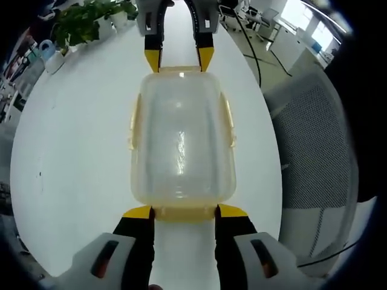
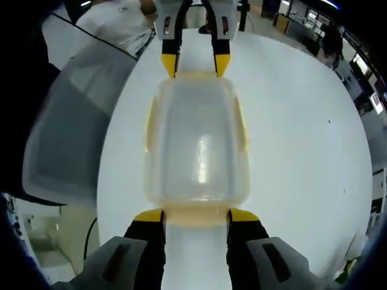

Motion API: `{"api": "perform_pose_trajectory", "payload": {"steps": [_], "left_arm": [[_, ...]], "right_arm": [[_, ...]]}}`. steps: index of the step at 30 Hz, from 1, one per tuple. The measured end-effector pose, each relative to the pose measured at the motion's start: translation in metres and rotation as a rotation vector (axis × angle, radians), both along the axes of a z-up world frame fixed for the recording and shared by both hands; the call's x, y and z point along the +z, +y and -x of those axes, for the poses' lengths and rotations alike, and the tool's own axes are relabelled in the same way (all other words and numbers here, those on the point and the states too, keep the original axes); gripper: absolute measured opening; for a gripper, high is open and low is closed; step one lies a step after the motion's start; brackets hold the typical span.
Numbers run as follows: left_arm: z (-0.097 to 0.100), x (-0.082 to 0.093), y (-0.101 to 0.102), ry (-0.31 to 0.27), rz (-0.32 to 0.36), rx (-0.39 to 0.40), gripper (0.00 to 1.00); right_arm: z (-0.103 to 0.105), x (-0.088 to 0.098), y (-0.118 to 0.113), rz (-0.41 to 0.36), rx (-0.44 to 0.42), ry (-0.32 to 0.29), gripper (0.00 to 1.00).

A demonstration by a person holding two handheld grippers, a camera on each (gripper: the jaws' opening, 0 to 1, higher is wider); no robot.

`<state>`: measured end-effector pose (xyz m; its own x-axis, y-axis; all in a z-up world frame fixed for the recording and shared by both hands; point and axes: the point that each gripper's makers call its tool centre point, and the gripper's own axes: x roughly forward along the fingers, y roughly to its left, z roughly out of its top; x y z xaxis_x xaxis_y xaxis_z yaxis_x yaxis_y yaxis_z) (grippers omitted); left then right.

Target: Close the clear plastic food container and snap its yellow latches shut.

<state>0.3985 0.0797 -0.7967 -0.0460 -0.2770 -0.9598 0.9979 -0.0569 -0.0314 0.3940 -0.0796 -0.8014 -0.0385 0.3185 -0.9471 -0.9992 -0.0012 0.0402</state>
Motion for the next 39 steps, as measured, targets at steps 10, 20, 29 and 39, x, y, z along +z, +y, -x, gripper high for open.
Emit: {"api": "perform_pose_trajectory", "payload": {"steps": [10,20,29,39], "left_arm": [[-0.0007,-0.0025,0.0011,-0.009,0.022,-0.002,0.38],[-0.0006,-0.0029,0.0014,-0.008,0.032,-0.006,0.38],[-0.0002,-0.0035,0.0084,-0.039,0.027,-0.074,0.41],[-0.0008,-0.0017,0.0055,-0.022,0.05,-0.018,0.5]], "right_arm": [[-0.0013,-0.001,0.0003,-0.016,-0.007,-0.012,0.38],[-0.0019,-0.0012,0.0008,-0.021,-0.007,-0.013,0.38],[-0.0022,-0.0004,0.0012,-0.007,0.038,-0.025,0.42],[-0.0007,0.002,-0.0008,-0.02,-0.005,-0.014,0.45]]}}
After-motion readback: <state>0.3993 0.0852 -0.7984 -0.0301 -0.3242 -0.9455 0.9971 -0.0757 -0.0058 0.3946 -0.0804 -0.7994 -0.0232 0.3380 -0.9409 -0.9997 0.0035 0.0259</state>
